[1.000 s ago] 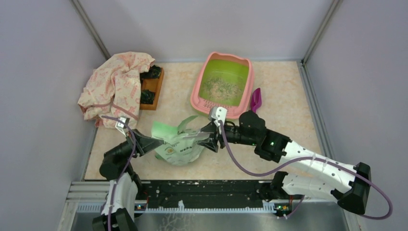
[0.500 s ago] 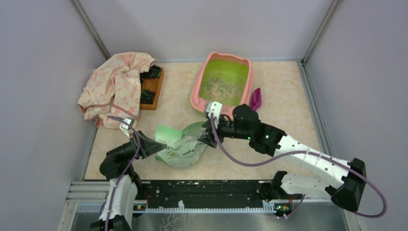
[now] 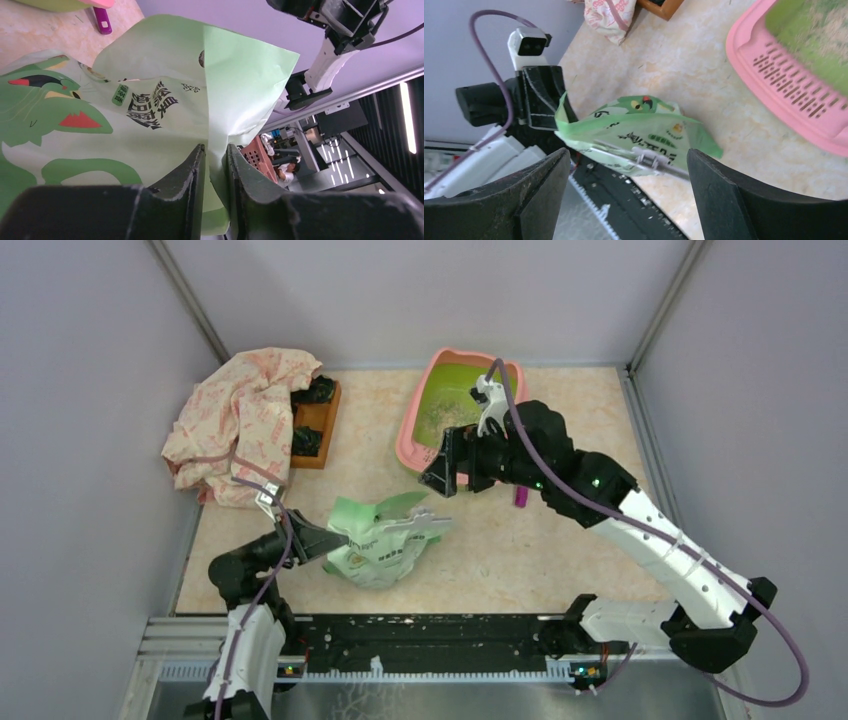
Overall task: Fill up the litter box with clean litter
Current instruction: Adjust the cat litter bag at the center of the board.
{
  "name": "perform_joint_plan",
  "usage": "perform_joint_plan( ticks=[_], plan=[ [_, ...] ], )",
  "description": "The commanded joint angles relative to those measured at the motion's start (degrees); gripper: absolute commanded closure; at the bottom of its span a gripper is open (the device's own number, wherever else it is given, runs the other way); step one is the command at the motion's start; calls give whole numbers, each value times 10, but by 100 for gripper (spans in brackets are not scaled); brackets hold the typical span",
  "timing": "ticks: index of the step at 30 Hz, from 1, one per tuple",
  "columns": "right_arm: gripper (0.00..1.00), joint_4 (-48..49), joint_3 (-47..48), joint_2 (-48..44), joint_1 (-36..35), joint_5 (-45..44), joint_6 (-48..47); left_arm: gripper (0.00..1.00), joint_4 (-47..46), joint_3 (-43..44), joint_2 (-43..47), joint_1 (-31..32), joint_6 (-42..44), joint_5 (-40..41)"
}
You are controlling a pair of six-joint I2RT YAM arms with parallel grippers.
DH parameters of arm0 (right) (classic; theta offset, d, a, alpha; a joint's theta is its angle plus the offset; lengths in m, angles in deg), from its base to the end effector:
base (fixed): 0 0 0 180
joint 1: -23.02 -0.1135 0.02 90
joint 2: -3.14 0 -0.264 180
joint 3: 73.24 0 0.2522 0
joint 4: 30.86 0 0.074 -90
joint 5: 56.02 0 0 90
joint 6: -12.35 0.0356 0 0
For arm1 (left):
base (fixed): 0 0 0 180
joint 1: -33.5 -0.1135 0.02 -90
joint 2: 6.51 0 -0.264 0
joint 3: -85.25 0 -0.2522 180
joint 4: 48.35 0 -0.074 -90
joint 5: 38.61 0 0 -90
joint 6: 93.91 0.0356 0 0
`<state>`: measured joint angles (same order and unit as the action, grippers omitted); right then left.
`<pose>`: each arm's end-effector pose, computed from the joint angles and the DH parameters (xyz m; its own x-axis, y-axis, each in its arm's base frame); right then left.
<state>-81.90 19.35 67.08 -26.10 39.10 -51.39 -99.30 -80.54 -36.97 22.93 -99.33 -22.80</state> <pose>0.1459 0.1734 0.4299 -0.5807 0.0025 -0.8141 -0.6135 0.6561 0.4396 0.1079 -0.0147 0.2244 -0.7772 -0.4209 -0.4676 0.4884 0.0650 -0.8702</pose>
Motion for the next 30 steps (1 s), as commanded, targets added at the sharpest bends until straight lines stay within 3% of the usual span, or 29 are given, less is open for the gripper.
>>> perform_joint_plan(
  ticks=[1, 6, 11, 15, 20, 22, 30],
  plan=[
    [15, -122, 31, 29, 7, 32, 124, 69, 139, -69, 7, 10, 110, 17],
    [14, -75, -32, 21, 21, 74, 231, 59, 425, 33, 19, 24, 312, 46],
    [15, -78, -25, 52, 21, 39, 225, 55, 450, 43, 22, 34, 330, 41],
    [24, -42, -39, 57, 21, 25, 113, 56, 451, 43, 34, 38, 327, 35],
    [26, 232, -239, -90, 21, 75, -47, 62, 465, 54, 38, 39, 335, 43],
    [24, 283, -268, -121, 21, 91, -111, 58, 487, 73, 33, 38, 355, 46],
    [27, 304, -197, -32, 21, 288, -305, 54, 635, 198, -8, 38, 493, 73]
  ],
)
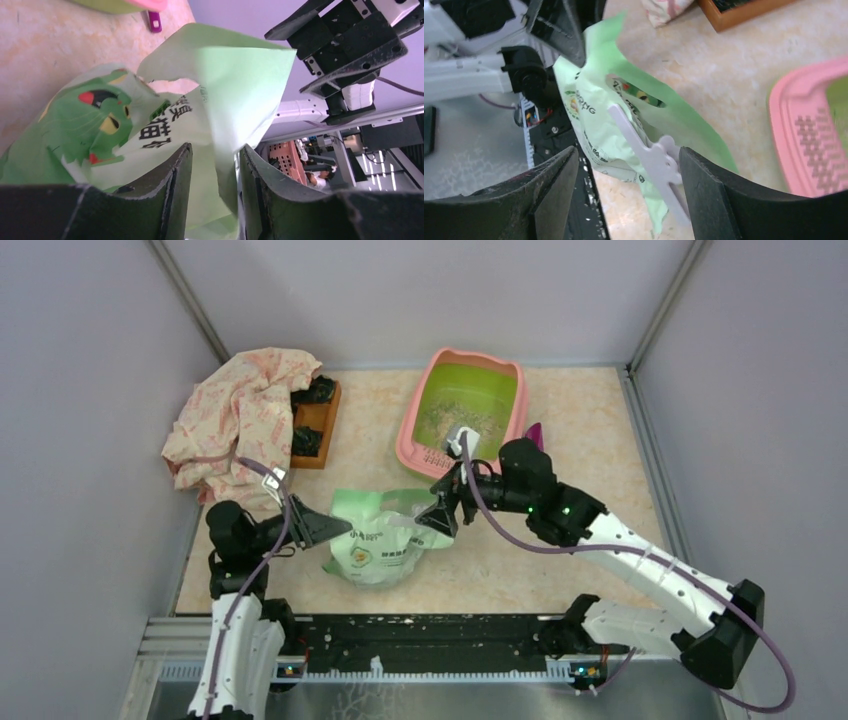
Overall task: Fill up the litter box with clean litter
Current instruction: Adjust the cat litter bag at the center of the board.
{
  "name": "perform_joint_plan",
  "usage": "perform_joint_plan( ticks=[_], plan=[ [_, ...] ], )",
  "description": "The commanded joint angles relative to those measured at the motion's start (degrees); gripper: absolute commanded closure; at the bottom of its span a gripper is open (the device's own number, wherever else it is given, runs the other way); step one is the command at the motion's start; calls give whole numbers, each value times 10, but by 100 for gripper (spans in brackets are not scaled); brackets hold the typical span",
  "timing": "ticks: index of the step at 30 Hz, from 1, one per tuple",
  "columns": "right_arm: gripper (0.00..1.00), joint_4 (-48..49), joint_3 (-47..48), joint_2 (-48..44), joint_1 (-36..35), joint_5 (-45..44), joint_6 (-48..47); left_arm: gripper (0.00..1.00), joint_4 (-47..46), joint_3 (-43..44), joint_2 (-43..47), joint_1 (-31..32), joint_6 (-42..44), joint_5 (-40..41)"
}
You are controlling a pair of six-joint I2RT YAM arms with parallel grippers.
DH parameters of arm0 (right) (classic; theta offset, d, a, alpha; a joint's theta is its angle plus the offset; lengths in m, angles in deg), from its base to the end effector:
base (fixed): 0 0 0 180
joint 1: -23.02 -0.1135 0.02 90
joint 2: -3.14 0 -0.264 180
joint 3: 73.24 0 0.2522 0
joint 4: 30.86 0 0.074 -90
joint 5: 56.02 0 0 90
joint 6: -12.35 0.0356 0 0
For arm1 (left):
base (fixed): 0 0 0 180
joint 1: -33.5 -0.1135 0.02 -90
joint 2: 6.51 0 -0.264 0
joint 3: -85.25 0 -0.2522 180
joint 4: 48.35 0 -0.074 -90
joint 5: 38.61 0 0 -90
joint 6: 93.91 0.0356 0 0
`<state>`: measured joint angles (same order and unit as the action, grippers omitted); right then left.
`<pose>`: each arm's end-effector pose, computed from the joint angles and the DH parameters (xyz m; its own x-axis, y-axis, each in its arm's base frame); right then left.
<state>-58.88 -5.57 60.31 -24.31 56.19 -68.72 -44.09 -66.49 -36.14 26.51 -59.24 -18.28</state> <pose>0.1439 0.1759 0.3491 -0.3452 -0.1624 -0.9244 -0.8821 0.3924 0.2604 0.1317 -0.0175 0.2295 -0.7824 -0.3838 -0.4904 0.4228 0.2509 -0.8708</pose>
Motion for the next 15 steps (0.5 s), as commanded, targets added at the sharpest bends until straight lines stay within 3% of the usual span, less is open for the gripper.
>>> perform_joint_plan(
  ticks=[1, 6, 15],
  plan=[
    [28, 72, 64, 46, 2, 140, -150, 54, 91, 74, -20, 2, 105, 34],
    [30, 10, 131, 95, 2, 182, -243, 56, 165, 141, -39, 4, 157, 38],
    [30, -56, 192, 191, 1, 224, -305, 60, 172, 162, -47, 4, 163, 32]
  ],
)
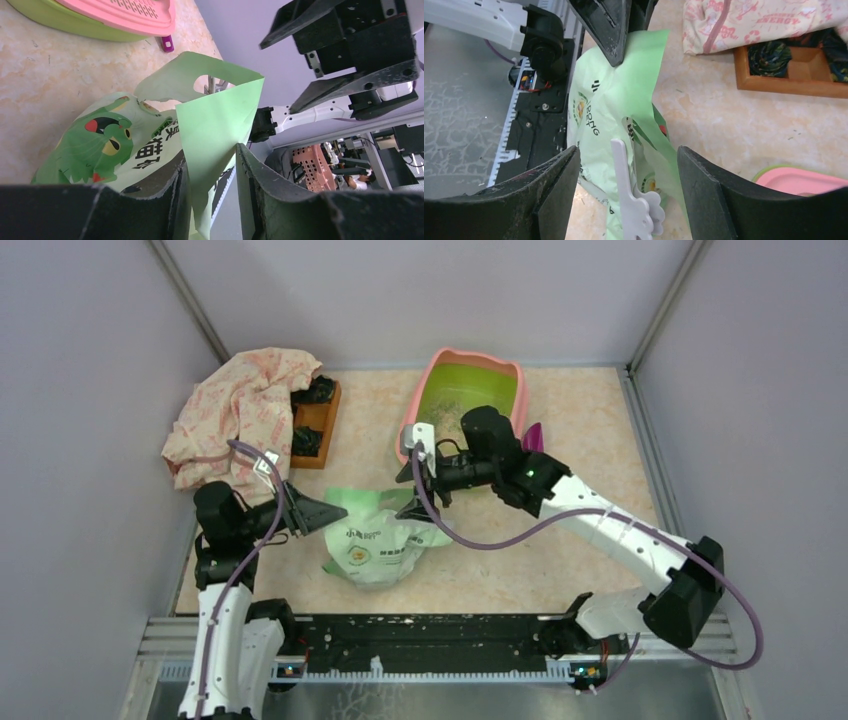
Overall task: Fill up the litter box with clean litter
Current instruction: Adjust the cat litter bag at the center of the board.
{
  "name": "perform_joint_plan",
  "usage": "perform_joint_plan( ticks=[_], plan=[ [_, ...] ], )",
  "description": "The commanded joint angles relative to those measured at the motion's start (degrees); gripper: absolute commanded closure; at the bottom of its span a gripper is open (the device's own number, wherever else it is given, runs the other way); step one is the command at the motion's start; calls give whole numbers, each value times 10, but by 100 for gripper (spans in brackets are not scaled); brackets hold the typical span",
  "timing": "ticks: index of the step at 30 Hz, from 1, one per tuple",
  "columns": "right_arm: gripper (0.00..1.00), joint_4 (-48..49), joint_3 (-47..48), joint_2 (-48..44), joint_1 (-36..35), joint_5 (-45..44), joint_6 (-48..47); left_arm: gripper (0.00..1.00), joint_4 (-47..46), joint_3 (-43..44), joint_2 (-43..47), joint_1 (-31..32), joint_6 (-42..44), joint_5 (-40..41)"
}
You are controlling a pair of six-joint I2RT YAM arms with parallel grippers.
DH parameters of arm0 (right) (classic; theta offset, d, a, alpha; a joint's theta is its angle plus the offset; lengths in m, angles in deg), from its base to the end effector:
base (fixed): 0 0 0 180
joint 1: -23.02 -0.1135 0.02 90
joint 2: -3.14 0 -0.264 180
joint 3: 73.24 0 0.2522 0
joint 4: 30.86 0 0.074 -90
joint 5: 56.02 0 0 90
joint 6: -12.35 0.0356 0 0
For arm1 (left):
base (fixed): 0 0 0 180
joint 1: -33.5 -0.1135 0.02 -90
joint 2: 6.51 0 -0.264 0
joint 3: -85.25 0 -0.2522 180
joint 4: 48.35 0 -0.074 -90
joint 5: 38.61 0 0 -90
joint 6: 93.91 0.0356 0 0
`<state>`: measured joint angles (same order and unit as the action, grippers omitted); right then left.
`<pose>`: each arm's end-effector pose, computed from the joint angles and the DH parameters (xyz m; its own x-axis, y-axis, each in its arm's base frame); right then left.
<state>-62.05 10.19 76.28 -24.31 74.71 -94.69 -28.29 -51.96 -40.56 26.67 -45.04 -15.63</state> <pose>0.1767 0.2260 0.3752 0.0532 -0.2700 -0.9614 -0.9986 -0.0143 -0.0512 0.1397 -0.0163 0.2824 -0.7058 -0.3432 -0.6197 0.5120 0.3575 -0.7811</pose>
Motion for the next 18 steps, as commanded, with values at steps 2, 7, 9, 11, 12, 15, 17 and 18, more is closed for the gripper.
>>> perform_joint_plan(
  ticks=[2, 7, 9, 11, 12, 15, 17, 18],
  plan=[
    [30, -32, 38, 45, -1, 41, -48, 60, 13, 16, -5, 3, 22, 8],
    [30, -67, 53, 78, -14, 32, -64, 60, 13, 17, -9, 3, 23, 8],
    [30, -90, 70, 95, -19, 23, -74, 60, 10, 14, -6, 2, 20, 8],
    [30, -110, 87, 116, -24, 15, -83, 60, 4, 10, -3, 3, 16, 7],
    [29, -117, 95, 125, -28, 12, -88, 60, 4, 9, -3, 3, 15, 5],
    [29, -141, 124, 156, -40, 16, -94, 60, 3, 4, 0, 2, 16, 4],
    [29, -156, 139, 170, -49, 18, -103, 60, -4, -2, 2, 3, 12, 4],
    [29, -160, 143, 175, -53, 17, -104, 60, -9, -5, 3, 3, 8, 2]
  ],
)
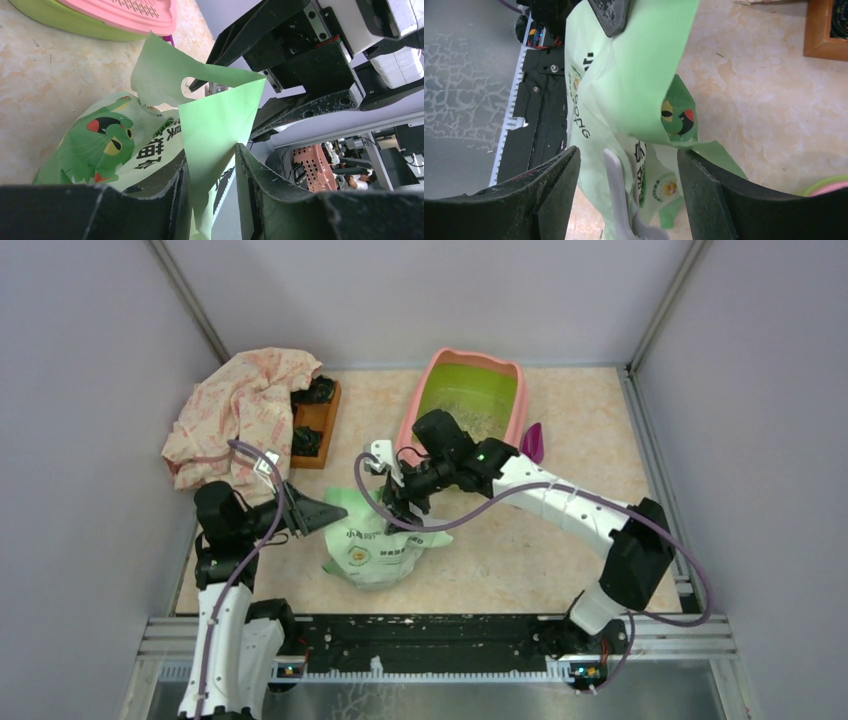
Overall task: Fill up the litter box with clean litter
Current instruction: Adjust the cat litter bag at the center of the board.
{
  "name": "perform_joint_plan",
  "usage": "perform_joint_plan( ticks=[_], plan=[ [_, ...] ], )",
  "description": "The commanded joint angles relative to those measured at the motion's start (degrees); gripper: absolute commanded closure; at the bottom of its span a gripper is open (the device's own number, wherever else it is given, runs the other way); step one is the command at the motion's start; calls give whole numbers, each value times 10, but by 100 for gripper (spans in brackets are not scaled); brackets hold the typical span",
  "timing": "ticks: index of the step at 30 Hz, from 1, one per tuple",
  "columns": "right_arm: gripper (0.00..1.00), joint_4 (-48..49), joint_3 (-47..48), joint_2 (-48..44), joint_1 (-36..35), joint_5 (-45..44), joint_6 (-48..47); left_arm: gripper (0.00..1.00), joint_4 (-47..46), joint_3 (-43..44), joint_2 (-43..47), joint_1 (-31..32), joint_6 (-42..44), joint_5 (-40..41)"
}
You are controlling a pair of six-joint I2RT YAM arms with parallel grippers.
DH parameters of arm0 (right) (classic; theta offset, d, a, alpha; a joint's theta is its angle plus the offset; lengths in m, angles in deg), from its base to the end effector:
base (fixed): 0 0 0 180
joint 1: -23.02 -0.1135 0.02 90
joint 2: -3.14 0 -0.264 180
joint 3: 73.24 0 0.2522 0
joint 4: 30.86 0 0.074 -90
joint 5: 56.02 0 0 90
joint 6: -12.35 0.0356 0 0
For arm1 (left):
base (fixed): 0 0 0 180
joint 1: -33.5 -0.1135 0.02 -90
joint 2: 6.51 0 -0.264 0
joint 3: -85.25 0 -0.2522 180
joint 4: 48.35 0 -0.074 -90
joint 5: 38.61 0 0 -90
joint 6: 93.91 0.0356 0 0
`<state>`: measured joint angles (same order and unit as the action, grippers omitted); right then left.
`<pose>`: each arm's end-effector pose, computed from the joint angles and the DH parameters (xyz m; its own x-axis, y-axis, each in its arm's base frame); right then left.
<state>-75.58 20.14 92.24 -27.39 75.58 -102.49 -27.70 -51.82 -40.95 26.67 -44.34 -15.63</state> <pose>0.2010 0.2801 0.3310 0.0022 -0.4902 -0.8716 -0.9888 -0.1309 0.0711 0.1406 -0.0162 0.2815 -0.7086 -0.3399 -0.6184 0.5092 0.3603 -0.7816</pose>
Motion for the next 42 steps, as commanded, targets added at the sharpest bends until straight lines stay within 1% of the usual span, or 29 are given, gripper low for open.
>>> perform_joint_plan(
  ticks=[1, 4, 6, 7, 9, 11, 16, 17, 22, 24, 27, 29, 31, 35, 37, 42],
  plan=[
    [29, -29, 48, 18, -25, 10, -27, 60, -18, -7, 6, 3, 1, 2],
    [31, -44, 59, 27, -31, 15, -29, 60, -18, -8, 6, 3, 0, 1],
    [36, -56, 67, 35, -35, 16, -32, 60, -19, -8, 7, 3, 0, 1],
    [40, -59, 72, 38, -39, 12, -33, 60, -19, -9, 7, 4, 0, 1],
    [54, -54, 75, 41, -50, -8, -30, 60, -20, -10, 8, 3, 0, 3],
    [67, -39, 74, 41, -65, -35, -23, 60, -20, -12, 9, 3, 0, 4],
    [96, -18, 75, 41, -110, -147, -18, 61, -20, -12, 7, 4, 1, 5],
    [100, -17, 74, 42, -119, -172, -18, 61, -20, -12, 8, 3, 2, 6],
    [100, 15, 55, 38, -167, -322, -21, 61, -17, -12, 8, 3, 5, 11],
    [100, 34, 47, 41, -191, -403, -24, 61, -9, -10, 10, 3, 9, 16],
    [100, 60, 35, 59, -229, -548, -28, 62, 13, -6, 15, 3, 23, 36],
    [100, 69, 30, 79, -244, -628, -26, 62, 36, 2, 19, 2, 40, 56],
    [100, 98, 15, 98, -252, -714, -14, 62, 61, 10, 24, 2, 54, 81],
    [100, 138, -12, 111, -253, -826, 18, 62, 94, 26, 31, 2, 69, 122],
    [100, 182, -31, 107, -252, -880, 10, 60, 102, 32, 30, 1, 73, 132],
    [100, 256, -57, 106, -234, -959, -7, 60, 106, 50, 22, 1, 76, 145]
  ],
)
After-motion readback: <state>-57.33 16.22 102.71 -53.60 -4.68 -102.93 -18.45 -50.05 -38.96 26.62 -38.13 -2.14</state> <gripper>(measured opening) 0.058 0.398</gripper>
